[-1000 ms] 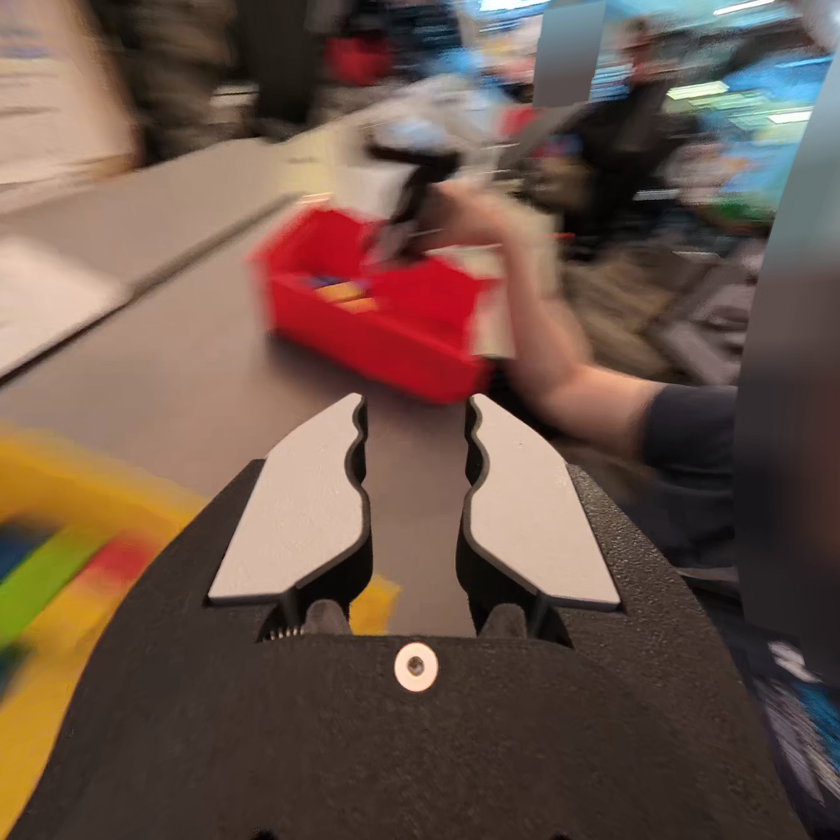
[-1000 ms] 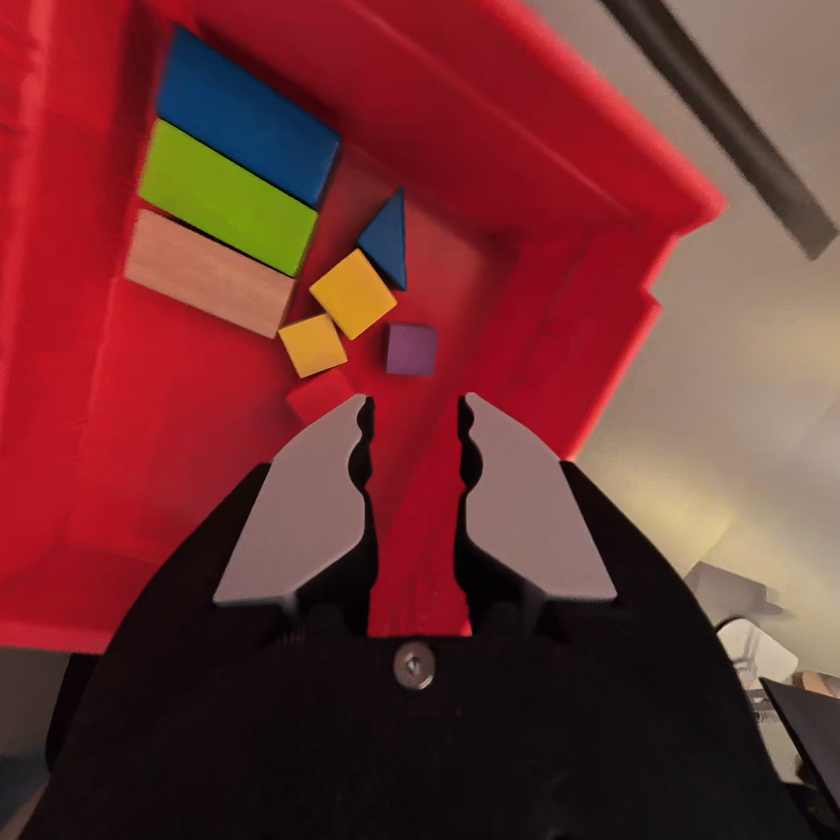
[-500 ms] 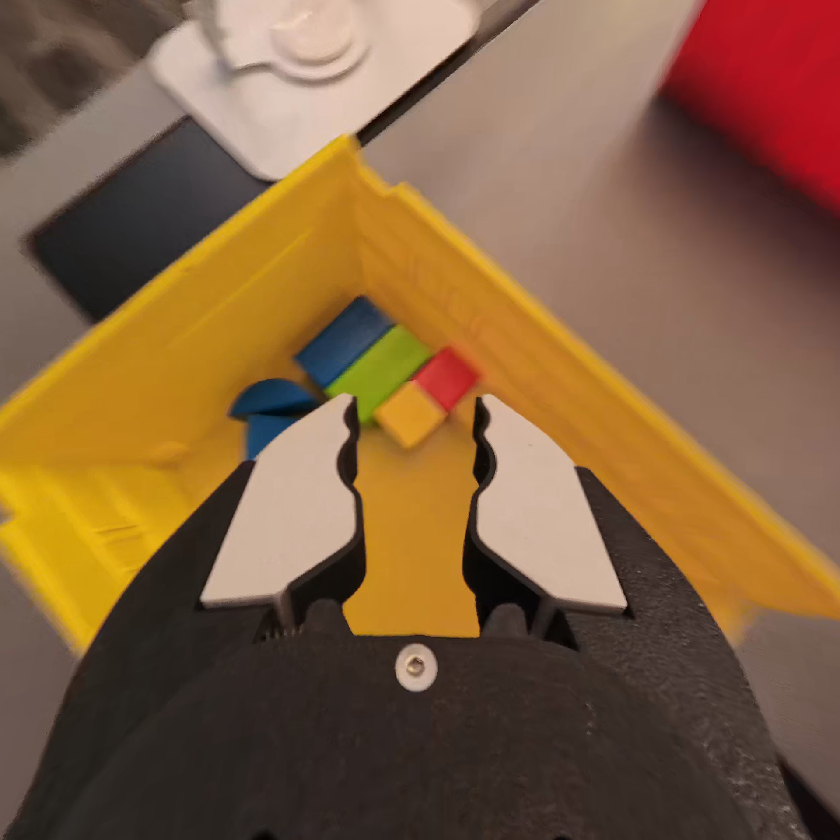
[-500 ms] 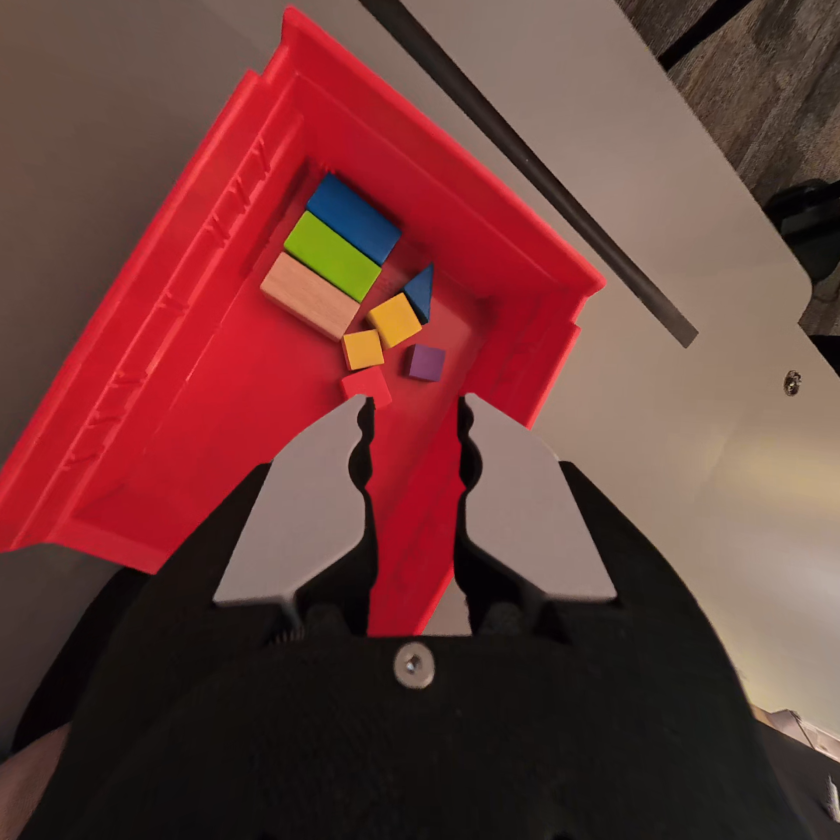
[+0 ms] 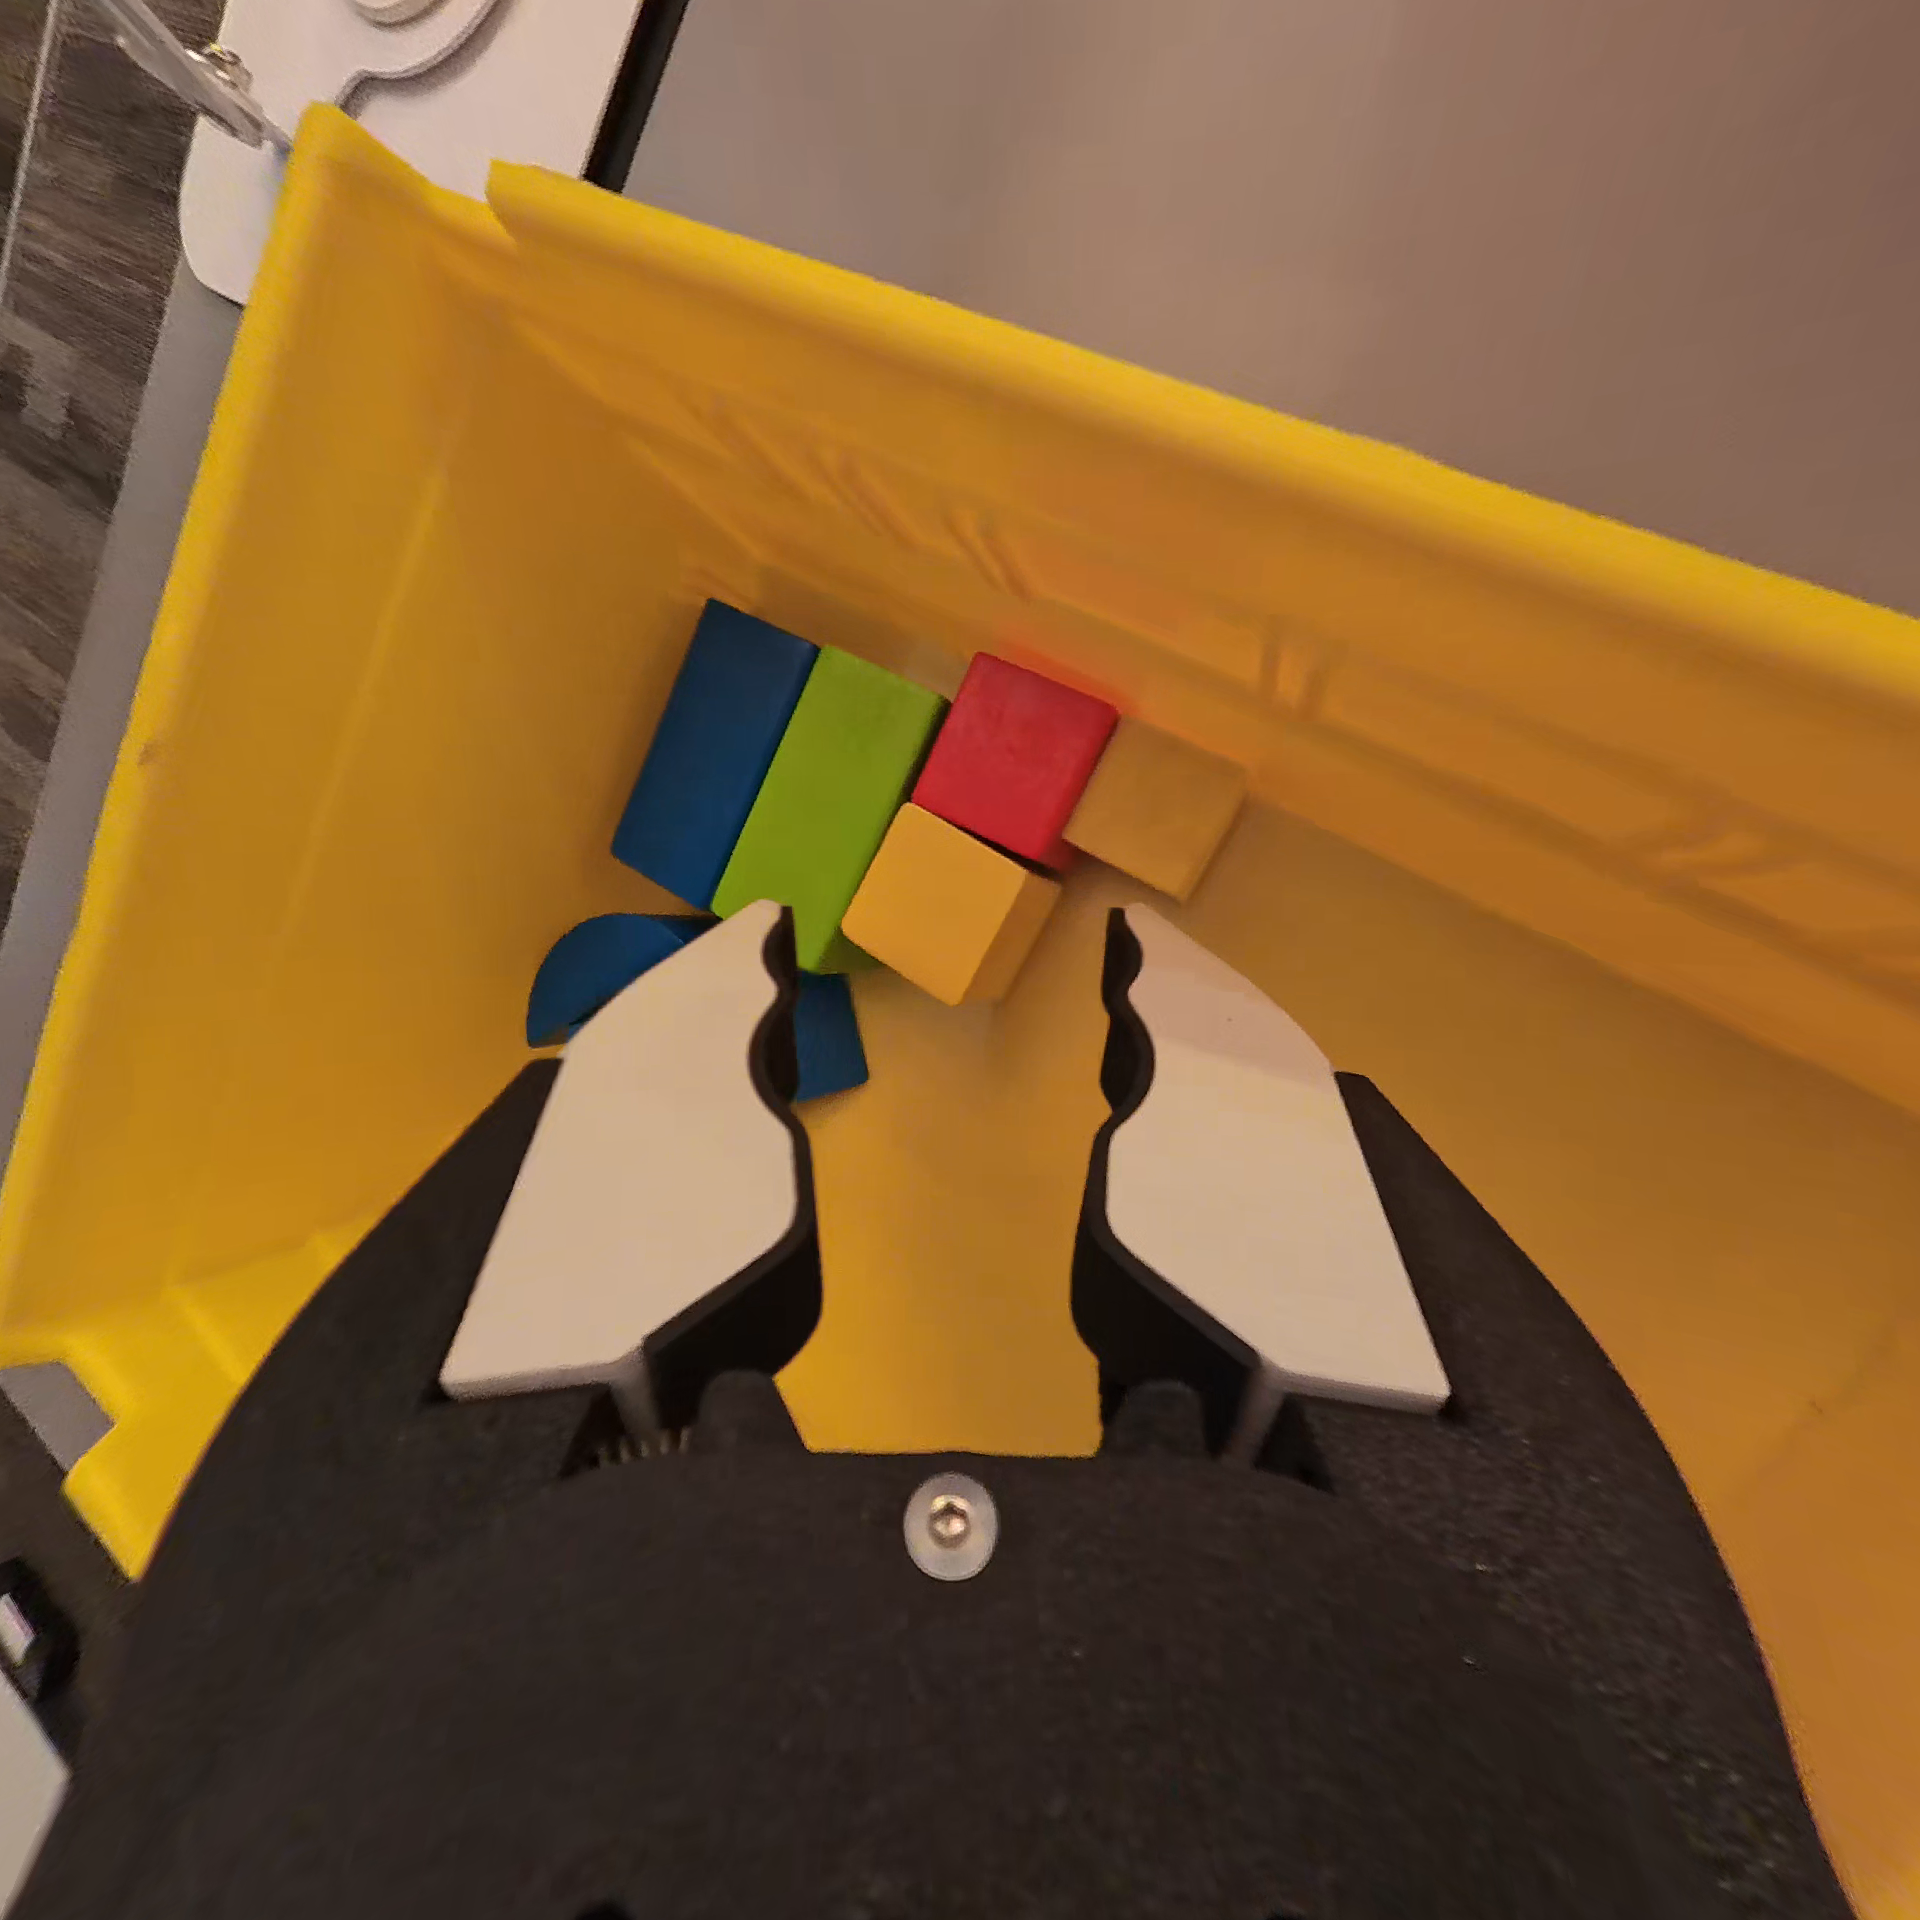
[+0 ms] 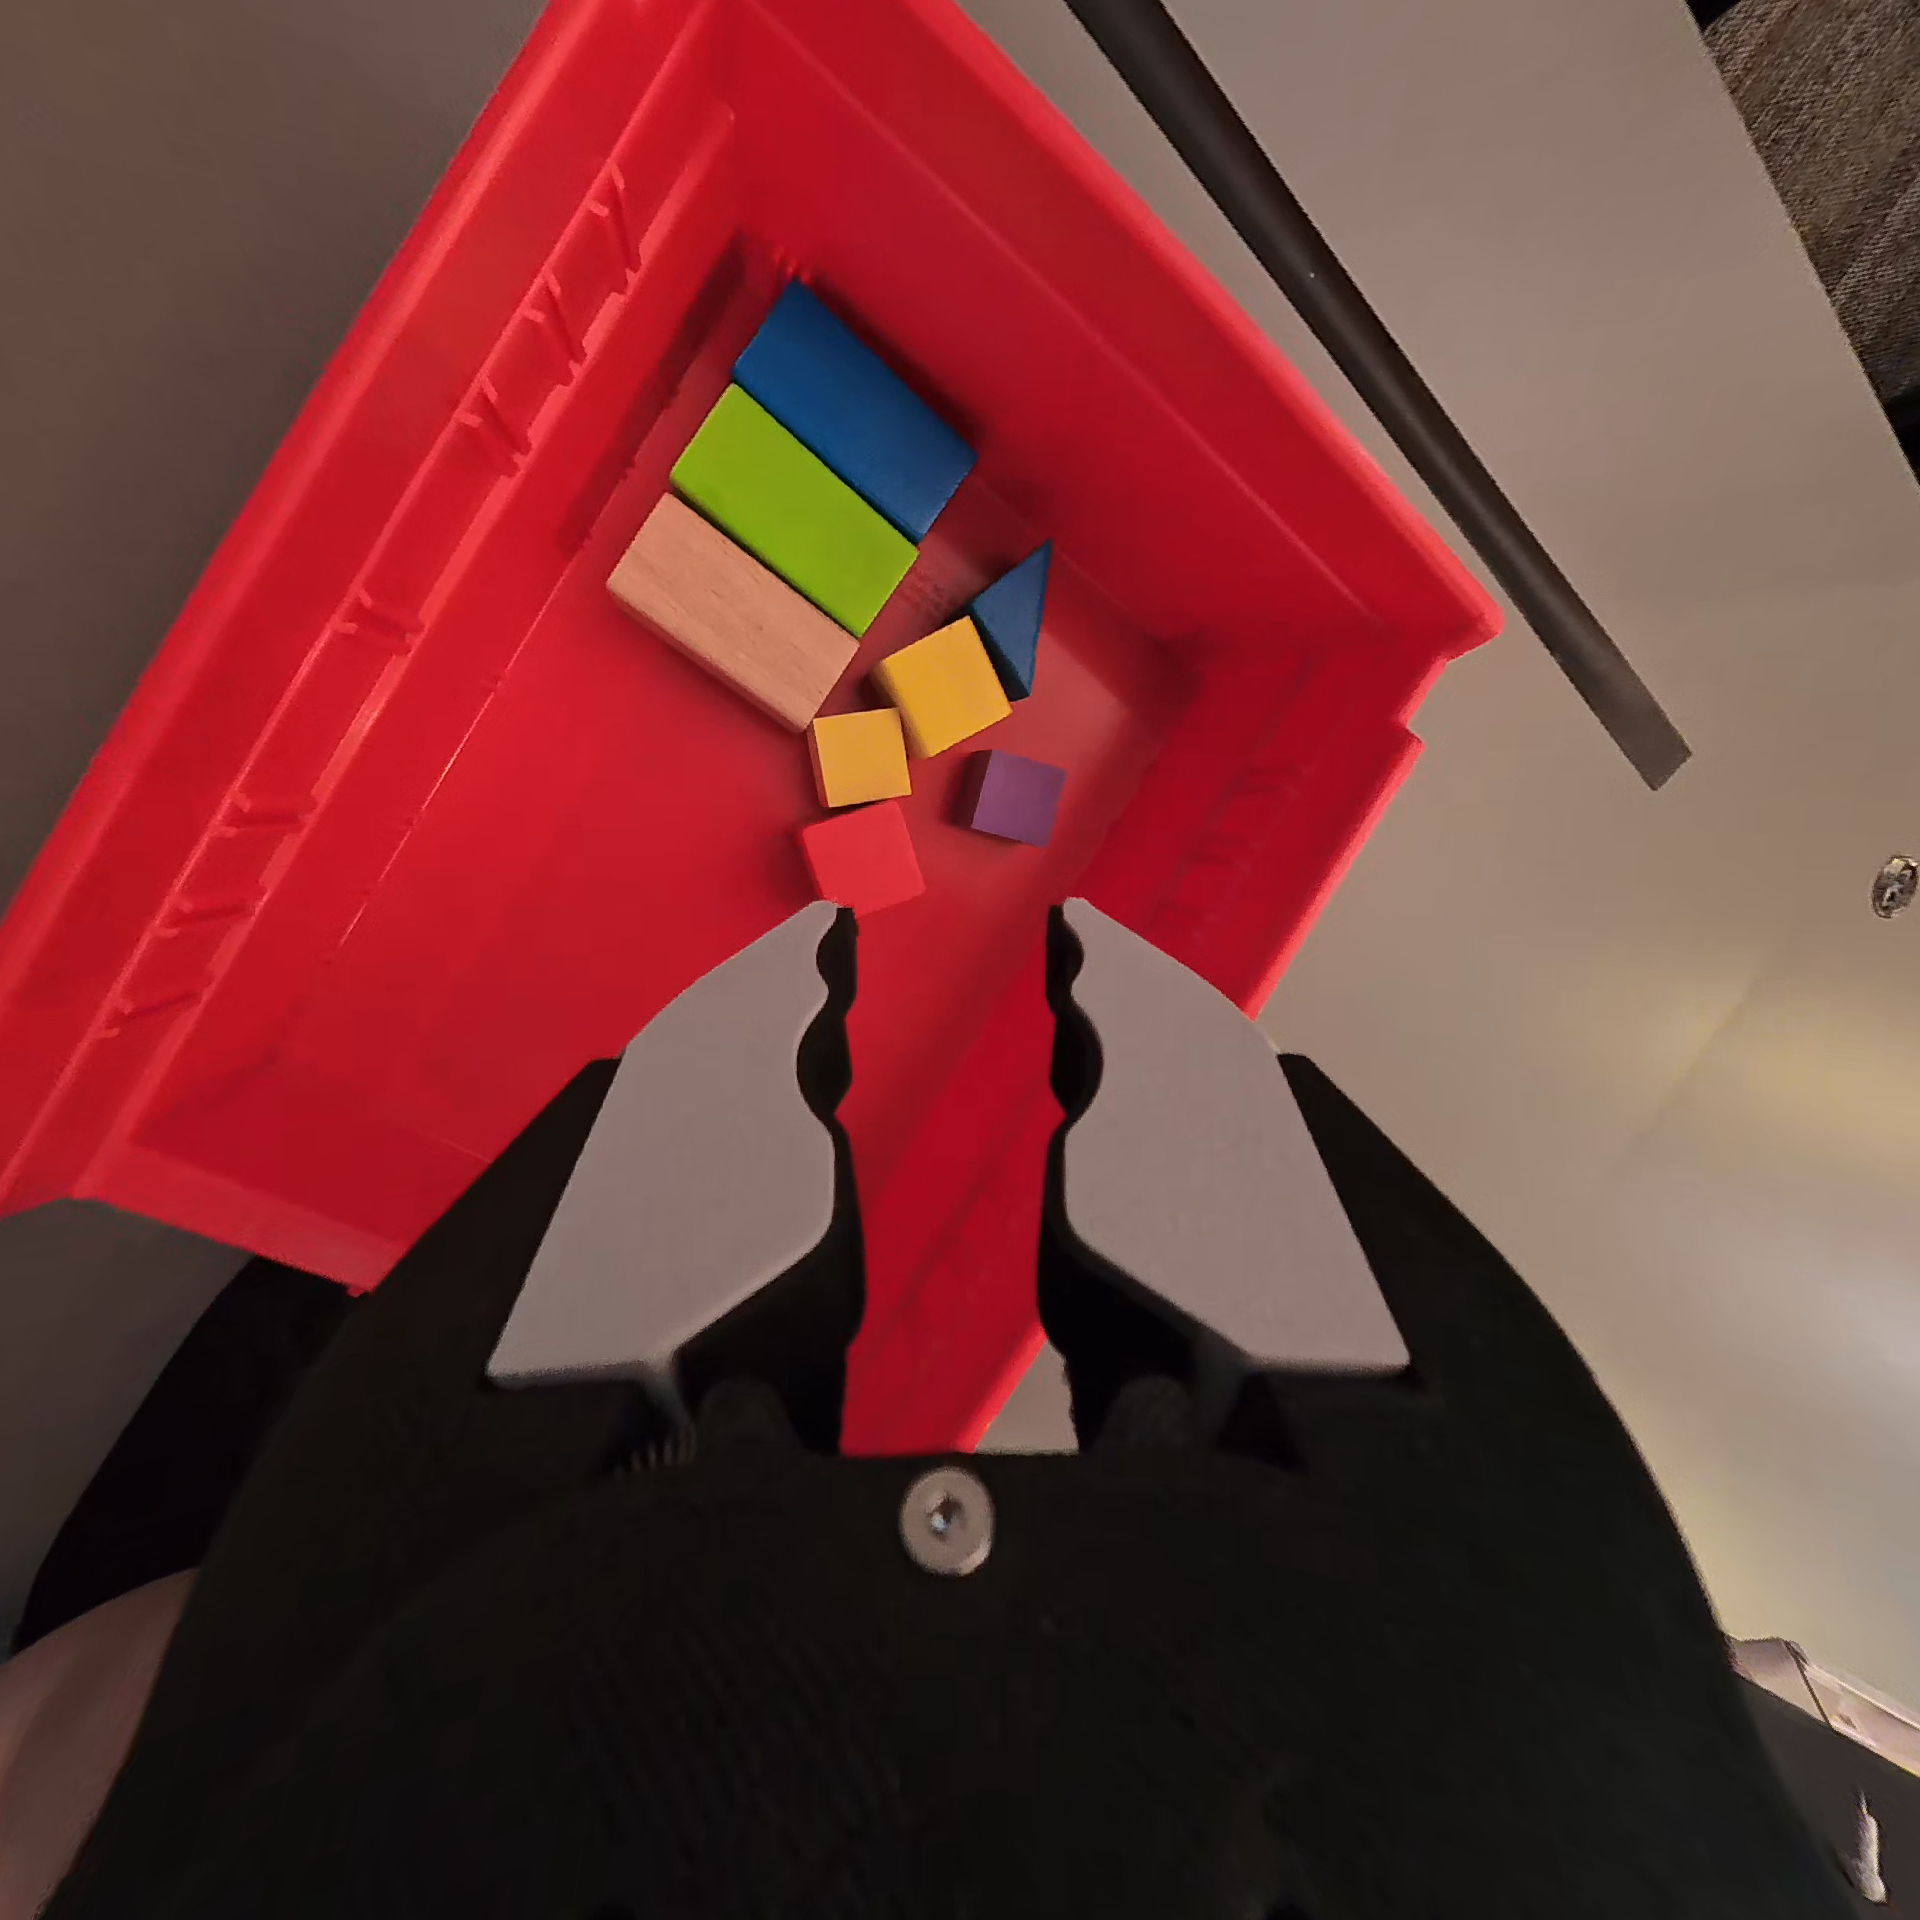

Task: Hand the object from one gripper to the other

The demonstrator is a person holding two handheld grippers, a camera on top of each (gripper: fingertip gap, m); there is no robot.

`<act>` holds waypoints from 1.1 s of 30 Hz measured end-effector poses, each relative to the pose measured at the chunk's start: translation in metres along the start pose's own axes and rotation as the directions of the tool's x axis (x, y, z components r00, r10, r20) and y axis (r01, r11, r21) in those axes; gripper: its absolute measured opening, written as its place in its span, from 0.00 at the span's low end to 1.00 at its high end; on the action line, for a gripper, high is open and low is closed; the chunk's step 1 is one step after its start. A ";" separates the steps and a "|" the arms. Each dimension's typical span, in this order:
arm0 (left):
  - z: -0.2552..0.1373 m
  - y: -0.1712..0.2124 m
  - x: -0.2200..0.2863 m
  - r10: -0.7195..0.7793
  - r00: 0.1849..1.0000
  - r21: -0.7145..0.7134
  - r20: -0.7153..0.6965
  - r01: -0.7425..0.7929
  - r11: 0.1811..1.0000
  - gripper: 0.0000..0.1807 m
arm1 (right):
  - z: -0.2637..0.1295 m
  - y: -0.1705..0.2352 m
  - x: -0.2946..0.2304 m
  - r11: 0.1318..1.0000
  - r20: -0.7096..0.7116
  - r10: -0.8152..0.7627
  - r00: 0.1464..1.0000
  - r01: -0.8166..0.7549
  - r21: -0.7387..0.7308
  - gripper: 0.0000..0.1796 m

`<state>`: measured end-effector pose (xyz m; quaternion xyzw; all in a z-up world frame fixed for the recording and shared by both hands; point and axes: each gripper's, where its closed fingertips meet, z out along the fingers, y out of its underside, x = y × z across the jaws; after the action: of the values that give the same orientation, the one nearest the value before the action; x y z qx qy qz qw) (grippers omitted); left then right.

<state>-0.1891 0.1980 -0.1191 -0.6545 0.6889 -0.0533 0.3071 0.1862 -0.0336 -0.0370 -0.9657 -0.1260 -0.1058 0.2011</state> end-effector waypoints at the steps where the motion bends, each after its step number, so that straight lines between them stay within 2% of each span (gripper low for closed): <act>1: 0.001 0.000 0.001 0.003 1.000 0.005 -0.008 -0.003 1.000 0.31 | 0.001 0.000 0.000 1.000 0.003 0.001 1.000 -0.001 -0.002 0.20; 14: 0.015 0.003 0.008 0.079 0.997 0.004 -0.012 -0.079 0.997 0.29 | 0.006 0.006 -0.001 1.000 0.023 0.001 1.000 -0.001 -0.029 0.20; 25: 0.006 0.008 0.009 0.073 0.997 -0.027 -0.019 -0.074 0.997 0.26 | 0.009 0.009 -0.001 0.999 0.030 -0.003 1.000 0.005 -0.050 0.20; 33: 0.015 0.009 0.006 -0.021 0.999 -0.018 -0.045 0.020 1.000 0.25 | 0.011 0.012 -0.003 0.998 0.037 -0.012 0.999 0.014 -0.067 0.20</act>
<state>-0.1890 0.1984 -0.1380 -0.6627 0.6895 -0.0652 0.2849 0.1886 -0.0398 -0.0517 -0.9728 -0.1323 -0.0935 0.1655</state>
